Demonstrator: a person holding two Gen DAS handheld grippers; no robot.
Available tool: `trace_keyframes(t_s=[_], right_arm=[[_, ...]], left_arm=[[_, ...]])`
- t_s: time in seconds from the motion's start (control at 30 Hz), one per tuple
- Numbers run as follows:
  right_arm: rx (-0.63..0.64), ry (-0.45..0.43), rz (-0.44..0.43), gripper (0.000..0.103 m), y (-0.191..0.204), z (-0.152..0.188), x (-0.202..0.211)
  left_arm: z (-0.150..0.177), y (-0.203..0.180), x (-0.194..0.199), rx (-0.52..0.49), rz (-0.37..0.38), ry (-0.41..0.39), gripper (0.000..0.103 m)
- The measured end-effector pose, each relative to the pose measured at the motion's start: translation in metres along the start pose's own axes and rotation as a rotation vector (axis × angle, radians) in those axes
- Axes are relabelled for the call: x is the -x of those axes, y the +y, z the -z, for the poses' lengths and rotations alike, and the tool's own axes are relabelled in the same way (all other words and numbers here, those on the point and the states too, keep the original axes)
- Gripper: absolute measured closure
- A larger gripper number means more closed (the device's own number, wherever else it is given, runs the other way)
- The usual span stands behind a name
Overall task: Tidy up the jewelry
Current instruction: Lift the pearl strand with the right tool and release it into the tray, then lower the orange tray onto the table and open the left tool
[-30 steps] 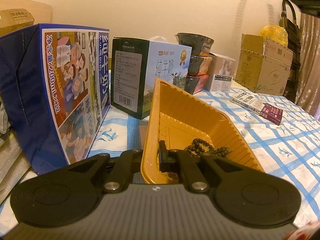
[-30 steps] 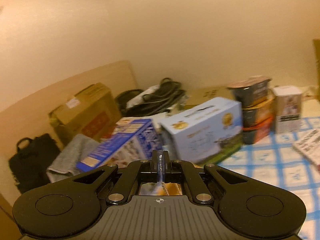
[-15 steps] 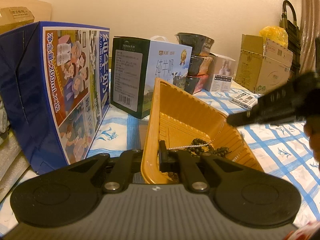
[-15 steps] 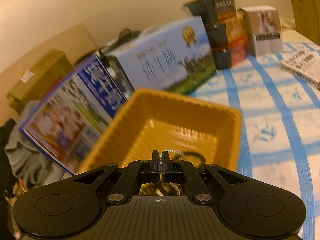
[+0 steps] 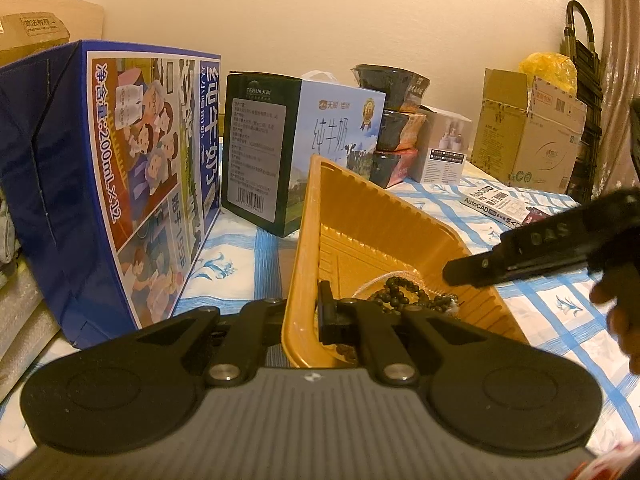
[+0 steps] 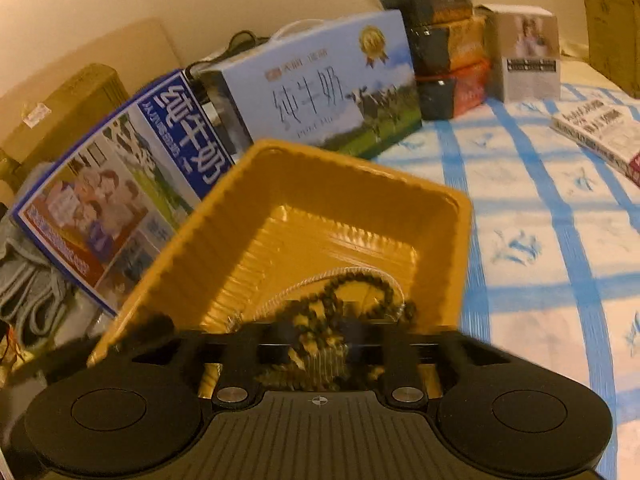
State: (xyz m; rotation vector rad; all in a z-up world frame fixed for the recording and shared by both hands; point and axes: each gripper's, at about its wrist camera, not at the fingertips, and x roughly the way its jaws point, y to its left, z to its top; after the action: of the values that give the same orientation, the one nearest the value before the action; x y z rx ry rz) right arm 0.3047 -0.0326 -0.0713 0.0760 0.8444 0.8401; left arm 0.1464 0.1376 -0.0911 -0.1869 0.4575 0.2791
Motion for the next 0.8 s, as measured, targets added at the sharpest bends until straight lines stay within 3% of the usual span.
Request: trace_keyframes(t_s=[0.07,0.43,0.8], right_arm=[[-0.006,-0.017,0.001,0.044,-0.004,0.006,0.005],[-0.001,-0.009,0.049,0.043,-0.01,0.014,0.02],[0.072,-0.029,0.102,0.043,0.0,0.028,0.029]], left_arm=[[0.001,0.0,0.0,0.0,-0.002,0.001,0.097],[0.003,0.005,-0.007,0.008,-0.016,0.022,0.097],[0.014,0.028,-0.02,0.123,-0.005,0.116,0.095]])
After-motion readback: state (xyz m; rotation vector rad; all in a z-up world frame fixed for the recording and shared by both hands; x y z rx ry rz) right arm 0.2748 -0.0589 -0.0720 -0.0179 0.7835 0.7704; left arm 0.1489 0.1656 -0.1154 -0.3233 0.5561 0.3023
